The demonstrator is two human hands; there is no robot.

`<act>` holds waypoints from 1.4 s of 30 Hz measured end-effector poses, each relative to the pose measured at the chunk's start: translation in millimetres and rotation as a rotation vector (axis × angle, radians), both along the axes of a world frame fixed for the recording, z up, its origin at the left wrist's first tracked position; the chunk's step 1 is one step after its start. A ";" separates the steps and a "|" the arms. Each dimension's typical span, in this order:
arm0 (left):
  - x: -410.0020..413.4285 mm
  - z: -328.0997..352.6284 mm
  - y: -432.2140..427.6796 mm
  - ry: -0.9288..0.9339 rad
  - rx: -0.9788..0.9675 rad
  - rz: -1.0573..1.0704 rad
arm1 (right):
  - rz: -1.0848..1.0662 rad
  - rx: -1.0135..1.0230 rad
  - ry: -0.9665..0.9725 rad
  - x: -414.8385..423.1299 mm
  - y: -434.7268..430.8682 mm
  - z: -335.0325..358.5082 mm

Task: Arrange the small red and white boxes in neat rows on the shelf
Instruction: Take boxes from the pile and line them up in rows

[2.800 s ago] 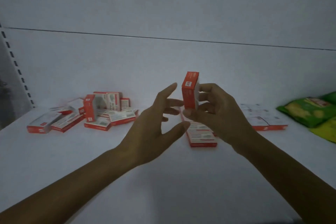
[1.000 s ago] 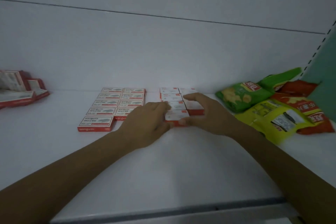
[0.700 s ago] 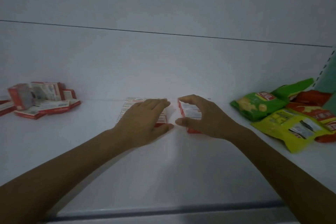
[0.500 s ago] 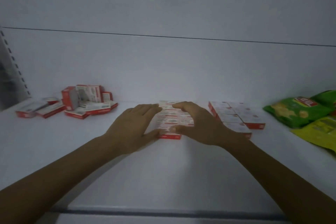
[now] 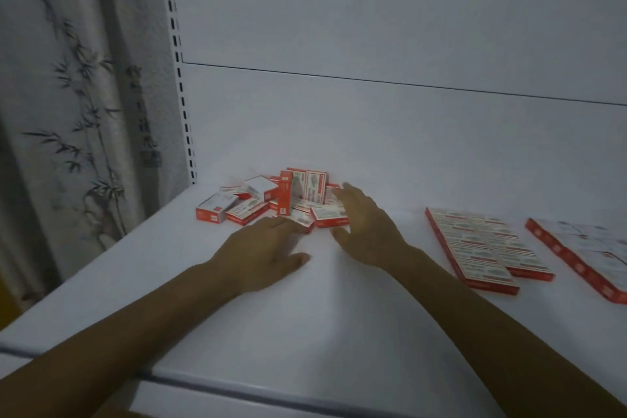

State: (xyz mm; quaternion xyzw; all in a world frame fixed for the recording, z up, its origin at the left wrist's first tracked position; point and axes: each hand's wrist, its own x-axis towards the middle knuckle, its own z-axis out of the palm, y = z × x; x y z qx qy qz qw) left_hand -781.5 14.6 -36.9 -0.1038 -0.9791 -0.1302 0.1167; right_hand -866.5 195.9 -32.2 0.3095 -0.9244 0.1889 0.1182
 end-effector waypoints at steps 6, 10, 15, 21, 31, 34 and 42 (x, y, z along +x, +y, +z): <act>-26.1 -1.5 0.0 0.225 0.201 -0.091 | -0.103 0.072 0.008 -5.5 -4.6 -8.9; -28.3 -9.2 2.4 0.240 0.262 -0.185 | -0.097 0.042 0.082 31.5 5.2 -16.9; -32.0 -12.3 -0.2 0.155 0.330 -0.216 | -0.149 -0.760 -0.441 48.6 0.6 6.6; -31.9 -13.0 5.7 0.125 0.515 -0.261 | -0.090 -0.833 -0.590 46.1 -1.7 3.9; -32.8 -4.6 2.4 0.156 0.874 -0.205 | -0.055 -0.755 -0.562 39.8 4.3 1.7; -35.3 -3.5 1.8 0.108 0.946 -0.179 | -0.031 -0.728 -0.512 40.0 4.5 -1.2; -19.4 -3.4 6.3 0.249 0.603 -0.202 | -0.154 -0.323 0.088 42.5 1.2 -17.0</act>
